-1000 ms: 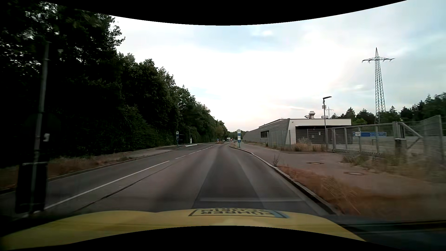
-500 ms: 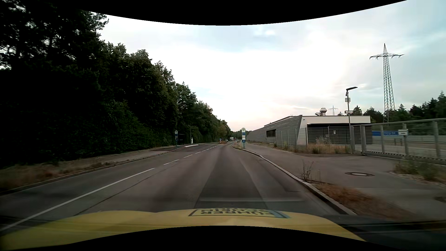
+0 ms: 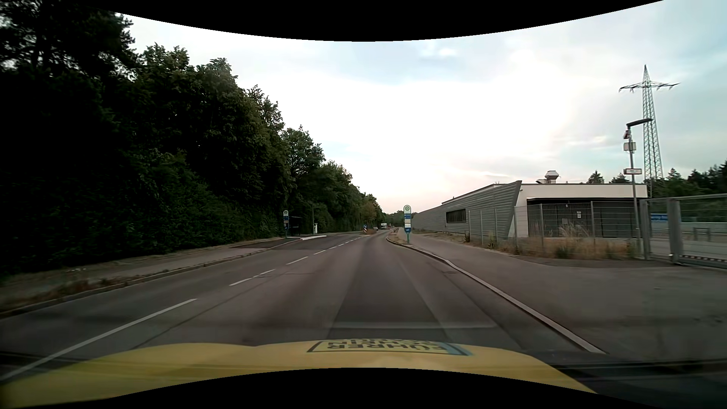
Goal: Follow the waypoints while adhering to traffic rules and regulations
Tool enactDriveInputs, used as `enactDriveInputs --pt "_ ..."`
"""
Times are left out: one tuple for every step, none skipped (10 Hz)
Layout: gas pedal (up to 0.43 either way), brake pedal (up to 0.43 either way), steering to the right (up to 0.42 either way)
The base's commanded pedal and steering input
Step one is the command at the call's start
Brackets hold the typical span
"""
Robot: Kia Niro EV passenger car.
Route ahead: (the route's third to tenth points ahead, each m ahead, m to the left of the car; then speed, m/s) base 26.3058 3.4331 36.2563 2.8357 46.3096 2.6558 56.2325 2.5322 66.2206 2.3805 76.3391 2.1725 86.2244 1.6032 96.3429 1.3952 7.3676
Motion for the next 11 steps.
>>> enactDriveInputs --pt "0.079 0.000 -0.028" --pt "0.079 0.000 -0.028" --pt "0.079 0.000 -0.028" --pt "0.079 0.000 -0.028" --pt "0.067 0.000 -0.028" --pt "0.067 0.000 -0.028" --pt "0.067 0.000 -0.027" --pt "0.067 0.000 -0.027" --pt "0.079 0.000 -0.021" --pt "0.079 0.000 -0.006" --pt "0.079 0.000 0.006"
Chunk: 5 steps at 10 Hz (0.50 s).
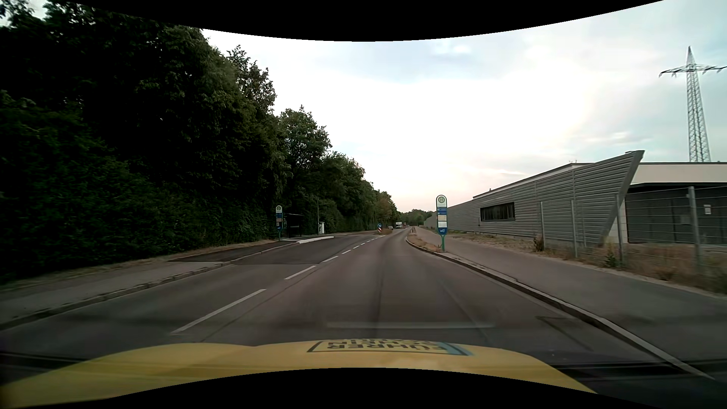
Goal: Follow the waypoints while adhering to traffic rules and regulations
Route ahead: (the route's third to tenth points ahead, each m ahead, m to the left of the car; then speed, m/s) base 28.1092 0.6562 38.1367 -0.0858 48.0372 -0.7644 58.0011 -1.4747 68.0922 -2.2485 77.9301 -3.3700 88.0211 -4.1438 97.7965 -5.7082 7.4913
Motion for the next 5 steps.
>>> enactDriveInputs --pt "0.079 0.000 0.008" --pt "0.087 0.000 0.006" --pt "0.087 0.000 0.005" --pt "0.087 0.000 0.006" --pt "0.079 0.000 0.005"
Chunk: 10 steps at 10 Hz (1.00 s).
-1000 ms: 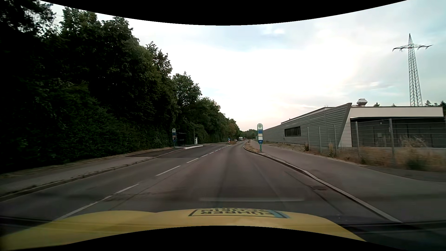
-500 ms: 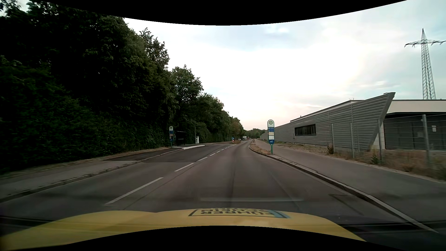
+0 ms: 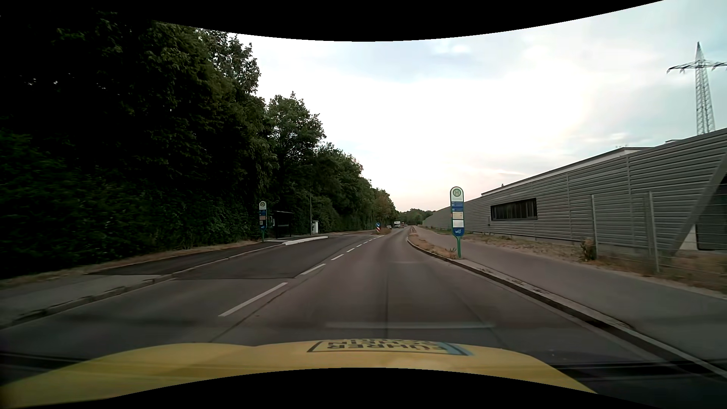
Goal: Follow the waypoints while adhering to traffic rules and regulations
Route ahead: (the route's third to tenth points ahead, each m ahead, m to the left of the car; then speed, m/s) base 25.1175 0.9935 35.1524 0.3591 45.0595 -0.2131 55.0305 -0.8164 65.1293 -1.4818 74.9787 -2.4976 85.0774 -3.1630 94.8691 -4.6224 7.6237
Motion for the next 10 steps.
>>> enactDriveInputs --pt "0.079 0.000 0.006" --pt "0.067 0.000 0.006" --pt "0.067 0.000 0.005" --pt "0.067 0.000 0.006" --pt "0.067 0.000 0.006" --pt "0.067 0.000 0.006" --pt "0.067 0.000 0.006" --pt "0.047 0.000 0.005" --pt "0.039 0.000 0.006" --pt "0.039 0.000 0.006"
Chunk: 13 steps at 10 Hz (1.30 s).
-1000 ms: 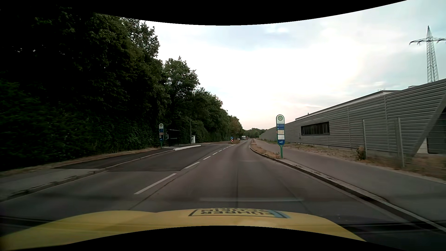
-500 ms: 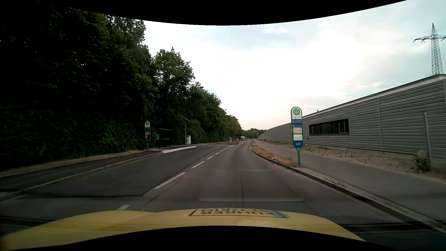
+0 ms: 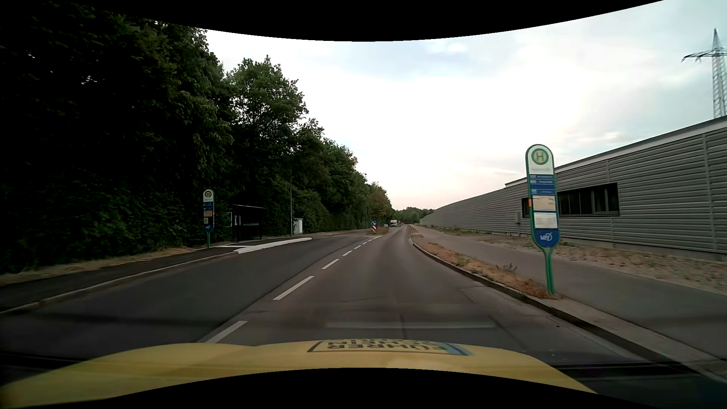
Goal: Follow the waypoints while adhering to traffic rules and regulations
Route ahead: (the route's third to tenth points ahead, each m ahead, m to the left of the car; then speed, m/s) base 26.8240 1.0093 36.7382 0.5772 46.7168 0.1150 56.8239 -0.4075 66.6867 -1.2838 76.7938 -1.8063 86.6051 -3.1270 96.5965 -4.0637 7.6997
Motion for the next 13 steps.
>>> enactDriveInputs --pt "0.039 0.000 0.006" --pt "0.039 0.000 0.005" --pt "0.039 0.000 0.005" --pt "0.039 0.000 0.005" --pt "0.039 0.000 0.005" --pt "0.039 0.000 0.006" --pt "0.039 0.000 0.005" --pt "0.047 0.000 0.006" --pt "0.067 0.000 0.005" --pt "0.067 0.000 0.006" --pt "0.067 0.000 0.005" --pt "0.067 0.000 0.006" --pt "0.067 0.000 0.006"
